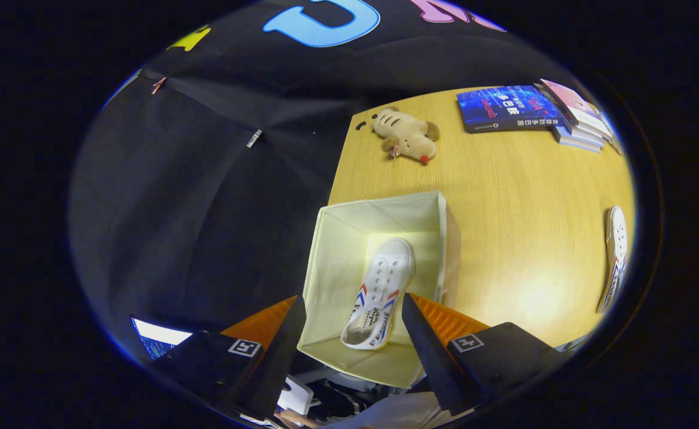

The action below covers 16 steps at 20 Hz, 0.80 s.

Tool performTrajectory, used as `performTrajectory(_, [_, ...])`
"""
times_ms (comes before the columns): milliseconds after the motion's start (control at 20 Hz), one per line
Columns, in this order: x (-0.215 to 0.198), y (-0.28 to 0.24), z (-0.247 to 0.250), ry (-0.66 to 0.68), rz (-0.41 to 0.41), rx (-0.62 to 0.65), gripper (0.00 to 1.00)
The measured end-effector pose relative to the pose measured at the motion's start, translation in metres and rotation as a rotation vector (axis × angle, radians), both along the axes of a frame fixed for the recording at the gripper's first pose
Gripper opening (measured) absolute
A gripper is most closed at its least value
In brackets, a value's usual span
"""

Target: Open the storage box then place both shoes into the box .Put the left shoe in first, then the right shoe, with the right side of both shoes facing outward in a uniform manner.

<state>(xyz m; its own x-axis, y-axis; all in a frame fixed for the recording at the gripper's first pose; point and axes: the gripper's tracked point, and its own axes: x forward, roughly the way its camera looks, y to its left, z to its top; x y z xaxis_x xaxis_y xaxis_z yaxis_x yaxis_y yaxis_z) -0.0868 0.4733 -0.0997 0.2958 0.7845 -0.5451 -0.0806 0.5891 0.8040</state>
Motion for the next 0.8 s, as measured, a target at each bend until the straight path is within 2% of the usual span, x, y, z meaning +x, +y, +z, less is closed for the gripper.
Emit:
performTrajectory(350, [0.018,-0.117,-0.008,-0.118,-0.096,-0.078,0.99])
performTrajectory(800, [0.018,-0.294,-0.111,-0.092,-0.181,-0.336,0.99])
